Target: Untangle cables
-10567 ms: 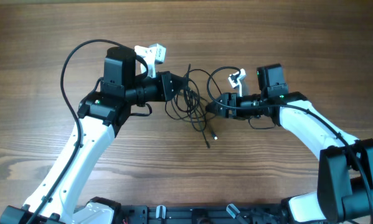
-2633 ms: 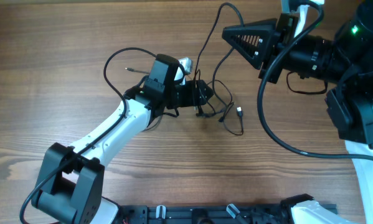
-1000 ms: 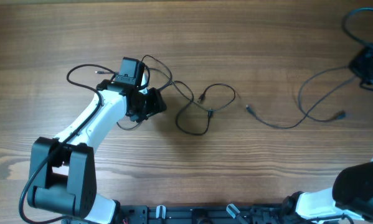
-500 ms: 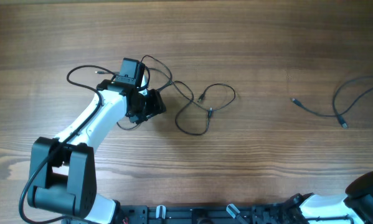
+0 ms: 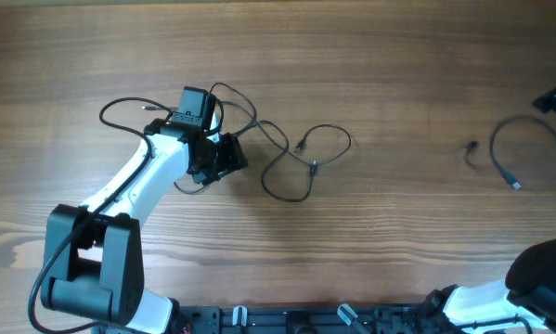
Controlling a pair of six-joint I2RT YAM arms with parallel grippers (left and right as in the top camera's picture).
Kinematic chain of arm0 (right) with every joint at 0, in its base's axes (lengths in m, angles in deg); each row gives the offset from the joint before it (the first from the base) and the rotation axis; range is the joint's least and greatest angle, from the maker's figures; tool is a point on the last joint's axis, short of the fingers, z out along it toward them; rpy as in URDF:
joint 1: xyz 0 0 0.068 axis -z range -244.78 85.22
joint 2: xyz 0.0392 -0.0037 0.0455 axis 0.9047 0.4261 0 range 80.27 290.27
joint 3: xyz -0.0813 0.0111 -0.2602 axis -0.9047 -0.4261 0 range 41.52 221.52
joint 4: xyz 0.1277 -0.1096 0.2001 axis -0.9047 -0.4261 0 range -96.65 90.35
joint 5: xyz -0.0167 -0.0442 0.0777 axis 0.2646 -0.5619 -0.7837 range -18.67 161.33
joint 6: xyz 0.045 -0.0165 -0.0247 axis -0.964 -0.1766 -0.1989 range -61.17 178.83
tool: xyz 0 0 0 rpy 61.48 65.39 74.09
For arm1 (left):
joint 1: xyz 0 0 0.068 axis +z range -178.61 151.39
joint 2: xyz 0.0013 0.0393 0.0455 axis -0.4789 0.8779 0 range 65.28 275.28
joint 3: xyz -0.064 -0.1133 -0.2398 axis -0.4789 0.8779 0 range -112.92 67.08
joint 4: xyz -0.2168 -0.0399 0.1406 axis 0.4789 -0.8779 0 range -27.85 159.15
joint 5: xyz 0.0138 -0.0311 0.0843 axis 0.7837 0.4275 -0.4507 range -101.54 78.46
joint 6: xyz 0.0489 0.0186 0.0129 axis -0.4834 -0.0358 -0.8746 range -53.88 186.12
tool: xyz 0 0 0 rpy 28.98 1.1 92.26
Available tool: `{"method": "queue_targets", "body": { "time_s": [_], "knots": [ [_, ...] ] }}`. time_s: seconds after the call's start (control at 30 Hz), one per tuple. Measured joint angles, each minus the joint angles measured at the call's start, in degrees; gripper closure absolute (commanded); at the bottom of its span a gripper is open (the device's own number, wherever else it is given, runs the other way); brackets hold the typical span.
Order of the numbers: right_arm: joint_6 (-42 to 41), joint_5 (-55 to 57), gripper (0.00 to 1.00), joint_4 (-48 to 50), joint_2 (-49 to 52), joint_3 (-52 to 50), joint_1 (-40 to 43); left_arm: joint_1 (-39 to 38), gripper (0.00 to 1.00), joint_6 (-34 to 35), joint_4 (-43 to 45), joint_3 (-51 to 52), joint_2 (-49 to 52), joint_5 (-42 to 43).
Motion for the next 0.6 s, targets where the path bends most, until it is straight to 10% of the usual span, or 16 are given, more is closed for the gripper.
{"method": "queue_targets", "body": {
  "time_s": [0.6],
  "knots": [
    [-2.45,7.98,0.09,6.16,0.26,-19.63,-5.86,0.0,0.43,0.0,-0.02,0.0,0.0,-0.17]
  ]
}}
